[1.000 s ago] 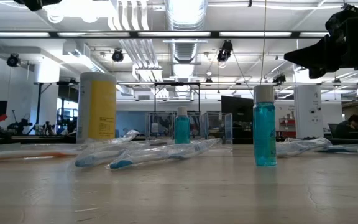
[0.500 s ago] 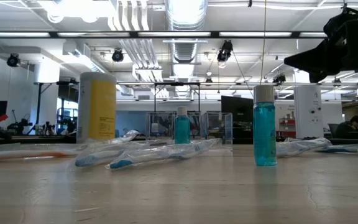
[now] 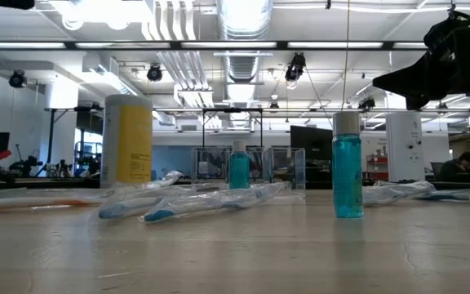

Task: Pick & Place toothbrushing station
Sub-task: Put the bottom left mouthwash into the middle section of the transparent organizer

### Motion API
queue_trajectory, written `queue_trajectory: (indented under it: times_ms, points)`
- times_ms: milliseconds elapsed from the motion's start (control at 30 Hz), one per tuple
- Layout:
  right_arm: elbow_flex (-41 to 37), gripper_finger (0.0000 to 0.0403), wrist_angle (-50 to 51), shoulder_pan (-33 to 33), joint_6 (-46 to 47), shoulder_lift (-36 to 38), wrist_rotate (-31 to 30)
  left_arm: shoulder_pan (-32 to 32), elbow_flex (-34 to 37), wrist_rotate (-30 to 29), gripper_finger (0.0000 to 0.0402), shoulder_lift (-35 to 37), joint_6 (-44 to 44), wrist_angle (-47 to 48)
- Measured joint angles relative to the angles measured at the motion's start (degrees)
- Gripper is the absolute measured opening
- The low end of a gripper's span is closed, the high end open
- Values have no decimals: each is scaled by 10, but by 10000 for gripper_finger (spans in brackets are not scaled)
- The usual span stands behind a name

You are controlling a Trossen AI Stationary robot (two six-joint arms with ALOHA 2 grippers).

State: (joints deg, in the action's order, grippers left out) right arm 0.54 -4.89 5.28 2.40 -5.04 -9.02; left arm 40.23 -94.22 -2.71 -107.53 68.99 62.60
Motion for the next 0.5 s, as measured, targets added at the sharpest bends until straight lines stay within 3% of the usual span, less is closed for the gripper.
queue_trajectory:
  times_ms: [500]
  points:
    - [0,8,-1,0,2,-1,-1,0,52,-14,304,0,-41,-29]
